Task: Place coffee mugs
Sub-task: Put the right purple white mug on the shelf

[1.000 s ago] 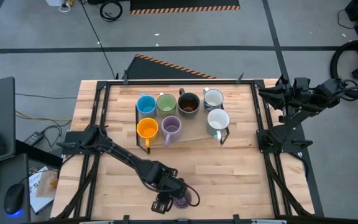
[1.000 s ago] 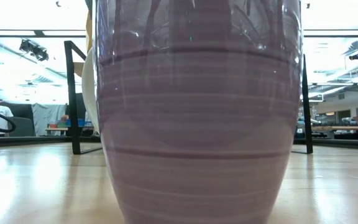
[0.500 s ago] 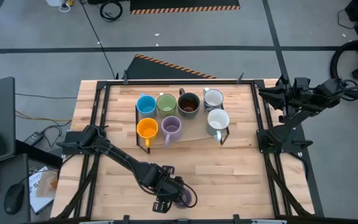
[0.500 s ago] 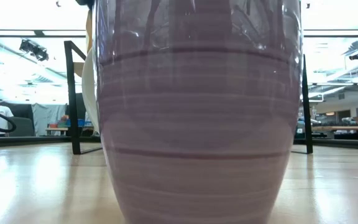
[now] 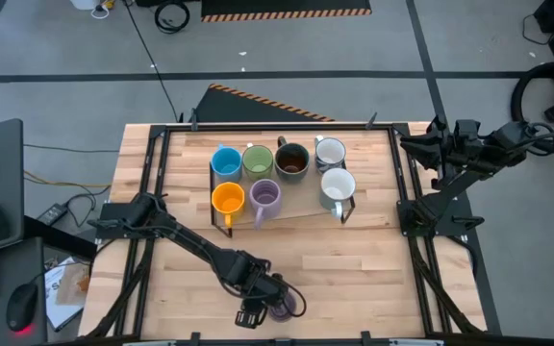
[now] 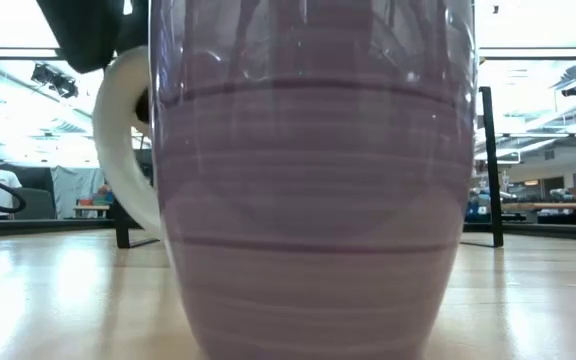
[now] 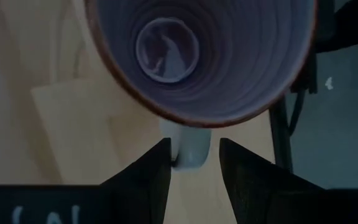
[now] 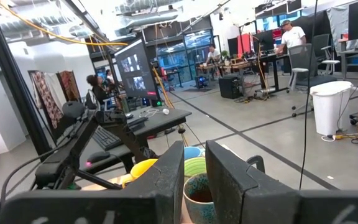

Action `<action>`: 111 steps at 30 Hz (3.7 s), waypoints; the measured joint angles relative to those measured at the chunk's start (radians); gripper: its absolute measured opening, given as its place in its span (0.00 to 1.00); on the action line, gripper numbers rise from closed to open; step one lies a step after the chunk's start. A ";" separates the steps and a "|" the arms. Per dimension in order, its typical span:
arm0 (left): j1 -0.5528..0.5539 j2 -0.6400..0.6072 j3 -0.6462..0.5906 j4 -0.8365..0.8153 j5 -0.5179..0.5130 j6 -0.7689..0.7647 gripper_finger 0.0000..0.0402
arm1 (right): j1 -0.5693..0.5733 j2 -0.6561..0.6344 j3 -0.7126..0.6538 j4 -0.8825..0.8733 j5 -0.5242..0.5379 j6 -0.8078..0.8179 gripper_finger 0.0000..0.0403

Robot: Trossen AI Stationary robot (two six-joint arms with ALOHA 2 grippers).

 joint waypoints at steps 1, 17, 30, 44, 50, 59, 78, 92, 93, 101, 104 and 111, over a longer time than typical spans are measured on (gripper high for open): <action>-0.001 0.000 0.000 0.006 0.003 -0.006 0.35 | 0.000 0.000 0.000 0.000 0.000 0.000 0.18; -0.049 -0.001 0.061 0.044 -0.011 -0.183 0.35 | 0.000 0.000 0.000 0.000 0.000 0.000 0.18; -0.047 -0.001 0.062 0.043 -0.023 -0.210 0.35 | 0.000 0.000 0.000 0.000 0.000 0.000 0.18; -0.045 -0.009 0.061 0.042 -0.022 -0.236 0.35 | 0.000 0.000 0.000 0.000 0.000 0.000 0.18; -0.034 -0.063 0.061 0.008 -0.050 -0.269 0.35 | 0.000 0.000 0.000 0.000 0.000 0.000 0.18; -0.023 -0.127 0.109 -0.027 -0.056 -0.331 0.35 | 0.000 0.000 0.000 0.000 0.000 0.000 0.18; -0.041 0.085 0.487 -0.171 -0.084 -0.158 0.35 | 0.000 0.000 0.000 0.000 0.000 0.000 0.18; -0.098 0.129 0.484 -0.199 -0.207 0.249 0.47 | 0.000 0.000 0.000 0.000 0.000 0.000 0.18; -0.100 0.131 0.484 -0.210 -0.211 0.271 0.47 | 0.000 0.000 0.000 0.000 0.000 0.000 0.18; -0.083 0.131 0.485 -0.222 -0.215 0.249 0.44 | 0.000 0.000 0.000 0.000 0.000 0.000 0.18; -0.079 0.131 0.485 -0.222 -0.216 0.231 0.43 | 0.000 0.000 0.000 0.000 0.000 0.000 0.18; -0.079 0.130 0.485 -0.219 -0.214 0.217 0.43 | 0.000 0.000 0.000 0.000 0.000 0.000 0.18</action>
